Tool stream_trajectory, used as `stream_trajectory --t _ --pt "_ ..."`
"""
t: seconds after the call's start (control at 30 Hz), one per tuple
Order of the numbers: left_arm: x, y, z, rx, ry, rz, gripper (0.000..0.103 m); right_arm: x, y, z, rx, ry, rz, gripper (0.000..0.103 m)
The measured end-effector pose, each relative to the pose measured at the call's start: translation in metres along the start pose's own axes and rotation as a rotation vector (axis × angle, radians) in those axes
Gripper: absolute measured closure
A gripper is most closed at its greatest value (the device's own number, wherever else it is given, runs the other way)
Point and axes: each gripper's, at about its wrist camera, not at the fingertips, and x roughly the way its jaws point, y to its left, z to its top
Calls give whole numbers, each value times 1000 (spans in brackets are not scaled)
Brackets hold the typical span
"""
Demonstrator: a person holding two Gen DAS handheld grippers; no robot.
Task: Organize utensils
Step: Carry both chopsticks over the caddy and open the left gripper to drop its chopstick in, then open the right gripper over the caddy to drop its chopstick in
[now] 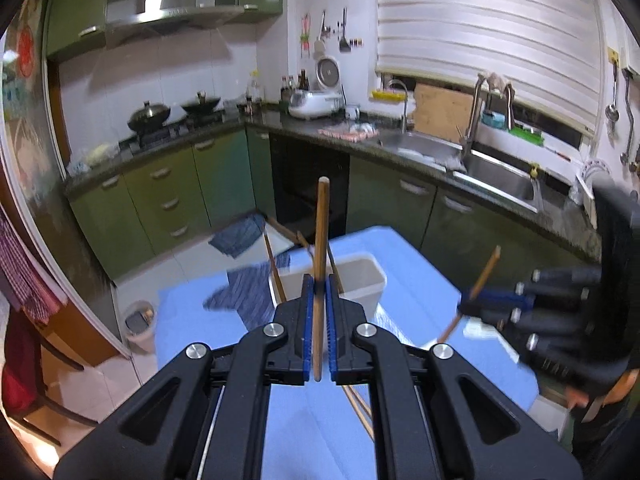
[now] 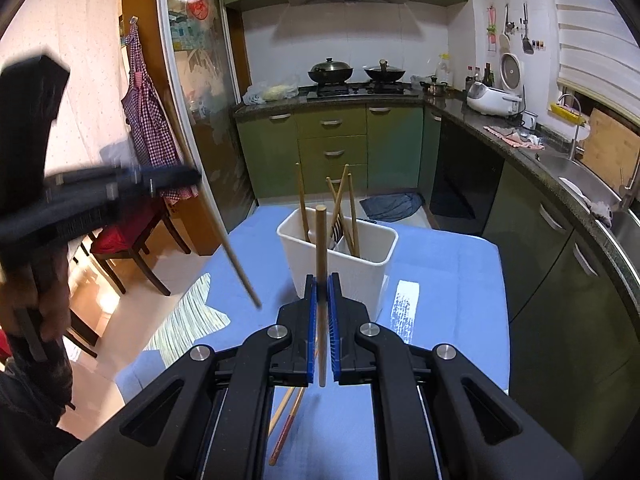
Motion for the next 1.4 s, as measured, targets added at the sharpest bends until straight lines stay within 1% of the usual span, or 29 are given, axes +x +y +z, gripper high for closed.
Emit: stream_trajectory --t 0.13,0.23,0.37,0.47,0.6,0.67,0.77,0.8,0.83,0.9,1.0,1.17,1.27,1.4 --pt "-3 -1 31 11 -52 32 97 2 -7 2 8 5 -5 97" --pt "3 -1 51 8 -81 61 97 4 -12 2 14 9 -10 97" --pt "21 3 67 -19 -97 78 97 2 -19 1 21 6 -15 97" --pt "39 7 72 -29 -92 93 97 2 -23 -2 25 10 -22 97" --pt "71 12 68 -43 -51 100 97 1 -28 -1 36 10 -28 97" --pt "86 16 62 -54 -19 90 97 1 -31 1 42 5 -29 97" --pt "97 20 52 -54 10 88 95 -1 -33 6 47 -7 -25 97" --pt "97 22 50 -53 15 87 86 -2 -32 8 47 -12 -25 97" --pt "97 22 47 -52 21 84 74 -4 -30 12 48 -20 -23 97" --pt "93 21 42 -34 19 88 69 -10 -31 19 52 -41 -20 97" --pt "80 21 36 -27 8 85 69 -24 -30 37 53 -93 -15 97" --pt "54 23 26 -28 -9 78 66 -40 -37 82 85 -190 4 97" --pt "42 24 16 -21 -10 75 66 -34 -45 108 123 -225 -10 97" --pt "34 24 3 -16 2 75 65 -7 -59 128 179 -223 -42 96"
